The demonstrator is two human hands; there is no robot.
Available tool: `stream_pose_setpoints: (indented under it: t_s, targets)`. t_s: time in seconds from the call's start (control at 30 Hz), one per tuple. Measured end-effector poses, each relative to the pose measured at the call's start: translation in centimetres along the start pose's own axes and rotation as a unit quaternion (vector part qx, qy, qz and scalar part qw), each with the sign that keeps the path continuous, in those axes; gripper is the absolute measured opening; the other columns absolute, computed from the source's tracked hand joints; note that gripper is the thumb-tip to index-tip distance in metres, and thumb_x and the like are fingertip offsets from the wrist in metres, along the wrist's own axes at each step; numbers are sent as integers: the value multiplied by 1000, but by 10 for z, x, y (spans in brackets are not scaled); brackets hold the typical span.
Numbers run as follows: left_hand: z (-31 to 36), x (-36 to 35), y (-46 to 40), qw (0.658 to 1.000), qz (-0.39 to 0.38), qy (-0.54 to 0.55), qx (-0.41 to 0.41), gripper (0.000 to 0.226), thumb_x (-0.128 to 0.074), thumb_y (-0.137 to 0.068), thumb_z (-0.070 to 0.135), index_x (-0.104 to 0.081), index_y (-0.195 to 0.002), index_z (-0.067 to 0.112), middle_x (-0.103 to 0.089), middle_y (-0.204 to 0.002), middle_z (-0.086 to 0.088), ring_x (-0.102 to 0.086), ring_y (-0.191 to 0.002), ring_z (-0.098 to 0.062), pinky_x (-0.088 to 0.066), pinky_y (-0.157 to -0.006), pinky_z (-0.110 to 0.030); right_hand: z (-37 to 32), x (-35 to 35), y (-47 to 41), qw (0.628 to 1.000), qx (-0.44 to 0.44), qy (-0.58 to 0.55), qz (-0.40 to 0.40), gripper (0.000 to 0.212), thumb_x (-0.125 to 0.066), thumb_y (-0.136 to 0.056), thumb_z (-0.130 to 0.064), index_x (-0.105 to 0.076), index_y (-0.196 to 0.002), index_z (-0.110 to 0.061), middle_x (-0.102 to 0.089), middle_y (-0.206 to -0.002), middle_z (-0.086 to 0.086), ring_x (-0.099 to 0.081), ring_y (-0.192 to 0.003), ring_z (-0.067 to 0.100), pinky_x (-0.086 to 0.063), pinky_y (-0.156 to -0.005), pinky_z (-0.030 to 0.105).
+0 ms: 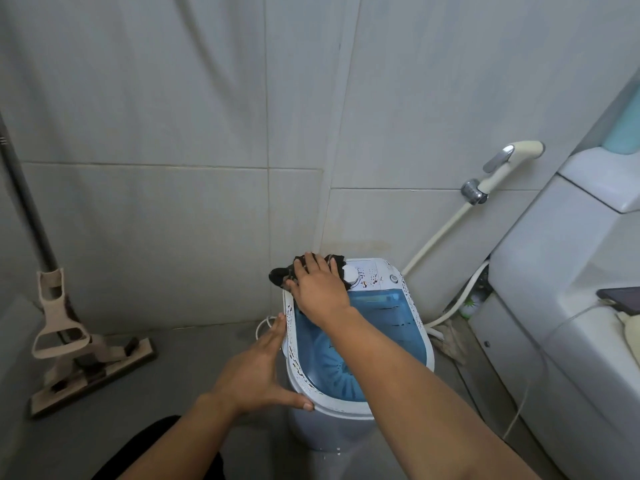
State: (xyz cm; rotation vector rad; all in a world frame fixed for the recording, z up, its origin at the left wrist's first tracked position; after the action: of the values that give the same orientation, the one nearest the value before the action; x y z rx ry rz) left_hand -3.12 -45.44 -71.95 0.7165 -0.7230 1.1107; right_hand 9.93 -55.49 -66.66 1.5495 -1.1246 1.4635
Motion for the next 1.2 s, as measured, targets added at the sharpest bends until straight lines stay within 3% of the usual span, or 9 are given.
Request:
stream_pose_setpoints:
  t_s: [0.3,0.5,0.6,0.7,0.8,1.03,1.2]
  targets:
    - [7,4,3,1000,6,-9,-6,161,-76,-46,98,14,-167,41,8,-175,24,-13,-162,-5,-34,-125,-34,11,-1,40,998,42,-35,-35,51,-34,-109,-35,-39,-152,-7,-32,-162,17,-25,-152,30,-12,-124,46]
    - [10,6,5,1000,4,0,-4,161,-76,-45,98,12,-167,42,5,-175,24,-11,-162,-3,-31,-128,-33,6,5,21,999,43,16,-20,42,-38,-107,-31,-55,-131,-2,-54,-138,20,-46,-134,36,-26,-118,50]
    - [11,7,4,1000,1,7,-7,160,-77,-46,98,12,-167,42,6,-175,24,-10,-162,-4,-31,-128,-34,7,15,-5,999,21,39,-25,36,-43,-105,-28,-59,-126,-4,-60,-128,19,-55,-122,37,-36,-108,51]
    - [13,8,4,1000,-3,6,-10,158,-77,-48,97,13,-166,44,7,-173,26,-8,-163,-6,-32,-127,-37,18,27,-25,998,-13,33,-55,29,-47,-102,-21,-64,-121,-7,-65,-121,18,-63,-110,38,-47,-88,42]
    - [10,8,4,1000,-5,-4,-5,159,-76,-47,98,14,-167,42,9,-174,23,-5,-163,-4,-29,-128,-35,37,35,-34,994,-45,16,-102,27,-48,-101,-18,-64,-120,-9,-66,-119,15,-63,-101,34,-45,-75,34]
    - [11,7,5,1000,-7,-11,-4,161,-73,-45,100,13,-167,40,8,-175,21,-4,-163,-4,-29,-129,-36,89,51,-31,984,-124,-76,-104,35,-48,-103,-32,-64,-119,-6,-67,-120,18,-63,-106,36,-43,-77,31]
    - [8,7,4,1000,-9,-5,6,163,-73,-43,101,12,-168,39,7,-176,21,-1,-163,-4,-26,-131,-36,134,62,-18,980,-162,-90,-68,30,-51,-102,-28,-65,-112,-3,-68,-113,20,-64,-100,37,-44,-76,32]
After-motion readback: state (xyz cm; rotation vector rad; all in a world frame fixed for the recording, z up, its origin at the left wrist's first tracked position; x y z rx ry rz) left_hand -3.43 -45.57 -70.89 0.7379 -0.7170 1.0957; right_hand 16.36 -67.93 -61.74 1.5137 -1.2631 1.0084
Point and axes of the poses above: each hand's wrist, its own y-axis away from the middle knuckle, its own x-axis out of the back of the hand, z = x × y, the point moved 8 cm from there along -y, towards the middle knuckle
